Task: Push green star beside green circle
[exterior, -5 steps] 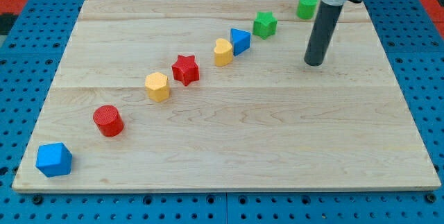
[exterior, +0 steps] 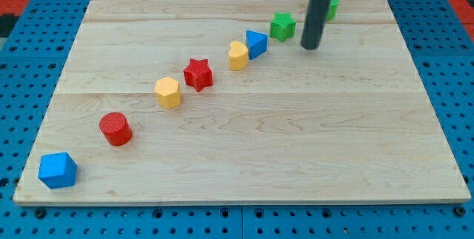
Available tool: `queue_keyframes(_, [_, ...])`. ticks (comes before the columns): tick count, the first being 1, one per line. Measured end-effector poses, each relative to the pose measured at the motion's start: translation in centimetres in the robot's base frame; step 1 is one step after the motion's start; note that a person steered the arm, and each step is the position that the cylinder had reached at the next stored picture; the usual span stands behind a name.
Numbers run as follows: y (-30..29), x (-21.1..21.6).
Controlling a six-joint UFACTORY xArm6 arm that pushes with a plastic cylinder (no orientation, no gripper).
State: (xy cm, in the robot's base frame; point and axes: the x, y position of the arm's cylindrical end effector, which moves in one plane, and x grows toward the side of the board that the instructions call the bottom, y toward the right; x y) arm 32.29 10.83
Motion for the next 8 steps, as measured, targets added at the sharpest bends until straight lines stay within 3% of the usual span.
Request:
queue_keyframes(2, [-4.0, -3.8])
queue_keyframes(4, [-9.9, -3.6])
queue_keyframes(7, [-8.5, -7.3])
queue_keyframes(8, [-8.0, -1.8])
